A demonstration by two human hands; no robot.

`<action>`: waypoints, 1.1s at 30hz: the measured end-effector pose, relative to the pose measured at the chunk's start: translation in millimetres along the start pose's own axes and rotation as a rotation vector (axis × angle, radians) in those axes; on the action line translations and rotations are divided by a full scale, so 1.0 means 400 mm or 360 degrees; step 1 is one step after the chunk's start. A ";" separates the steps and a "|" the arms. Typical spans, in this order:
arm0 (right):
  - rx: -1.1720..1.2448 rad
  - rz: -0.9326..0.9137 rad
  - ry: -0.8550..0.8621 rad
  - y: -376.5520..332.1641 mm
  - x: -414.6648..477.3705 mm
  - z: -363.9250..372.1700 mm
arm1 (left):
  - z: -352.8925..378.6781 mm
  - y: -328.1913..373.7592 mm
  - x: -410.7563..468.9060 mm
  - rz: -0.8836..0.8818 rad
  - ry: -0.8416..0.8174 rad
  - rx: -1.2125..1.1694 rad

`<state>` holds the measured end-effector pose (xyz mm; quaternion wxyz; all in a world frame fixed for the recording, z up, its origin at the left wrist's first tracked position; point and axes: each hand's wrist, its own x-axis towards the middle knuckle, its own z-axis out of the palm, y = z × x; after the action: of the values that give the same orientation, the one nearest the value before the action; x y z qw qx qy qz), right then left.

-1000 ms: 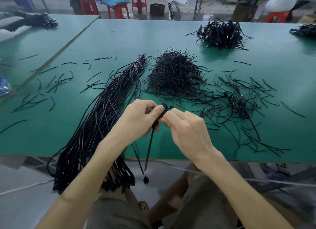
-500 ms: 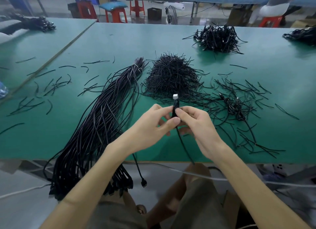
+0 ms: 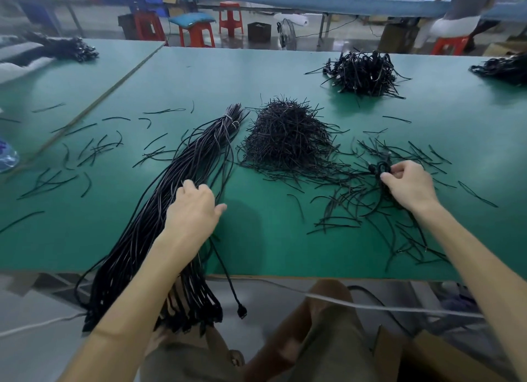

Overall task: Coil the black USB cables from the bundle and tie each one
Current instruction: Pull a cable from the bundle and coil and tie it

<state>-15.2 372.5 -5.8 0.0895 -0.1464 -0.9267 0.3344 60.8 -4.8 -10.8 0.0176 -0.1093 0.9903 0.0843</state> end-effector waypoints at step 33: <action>0.0213 -0.1343 -0.0517 -0.303 -0.305 0.219 | -0.036 0.093 -0.082 0.0450 0.0532 -0.0377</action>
<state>50.9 191.5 -2.4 0.0805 0.3043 -0.8837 0.3465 84.4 35.5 11.1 -0.1712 0.0166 0.9681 0.1823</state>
